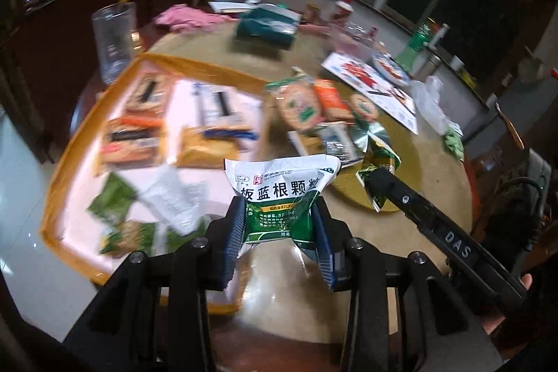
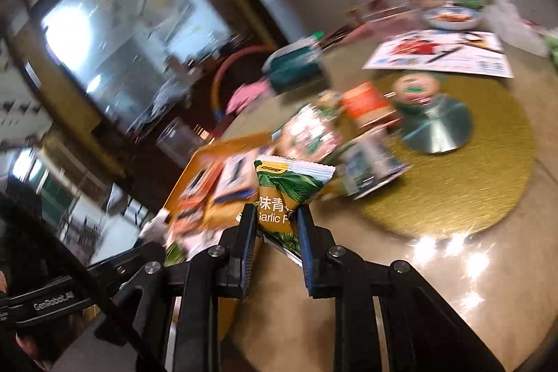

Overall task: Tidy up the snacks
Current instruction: 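Carry both packets into the white tray and open both grippers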

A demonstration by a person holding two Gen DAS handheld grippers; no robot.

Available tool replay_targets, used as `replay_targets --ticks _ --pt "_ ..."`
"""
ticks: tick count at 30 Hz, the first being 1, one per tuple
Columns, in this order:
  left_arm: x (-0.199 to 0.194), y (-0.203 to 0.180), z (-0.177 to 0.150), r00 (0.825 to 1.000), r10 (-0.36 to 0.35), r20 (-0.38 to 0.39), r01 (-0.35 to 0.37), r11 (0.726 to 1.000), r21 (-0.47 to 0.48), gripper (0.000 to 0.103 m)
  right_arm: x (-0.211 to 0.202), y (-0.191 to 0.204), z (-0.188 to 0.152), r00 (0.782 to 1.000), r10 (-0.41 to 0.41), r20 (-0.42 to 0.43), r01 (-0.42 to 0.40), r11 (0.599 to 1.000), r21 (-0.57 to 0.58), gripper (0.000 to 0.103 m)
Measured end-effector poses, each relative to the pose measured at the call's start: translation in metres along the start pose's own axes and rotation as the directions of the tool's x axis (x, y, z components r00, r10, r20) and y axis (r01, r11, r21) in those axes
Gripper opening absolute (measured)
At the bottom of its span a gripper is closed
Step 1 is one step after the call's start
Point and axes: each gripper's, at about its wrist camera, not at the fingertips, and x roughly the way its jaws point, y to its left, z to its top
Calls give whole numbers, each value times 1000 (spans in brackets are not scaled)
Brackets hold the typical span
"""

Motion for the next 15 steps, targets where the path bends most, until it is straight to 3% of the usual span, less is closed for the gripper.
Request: replay_targets --ticks 5,15 --pt "-9 34 -11 1000 10 -1 -10 998 -64 40 22 33 -18 998 27 -65 -31 997 -65 22" --pt "-20 75 -9 999 21 28 -17 992 -124 40 42 53 -24 993 38 -114 -50 993 -106 22"
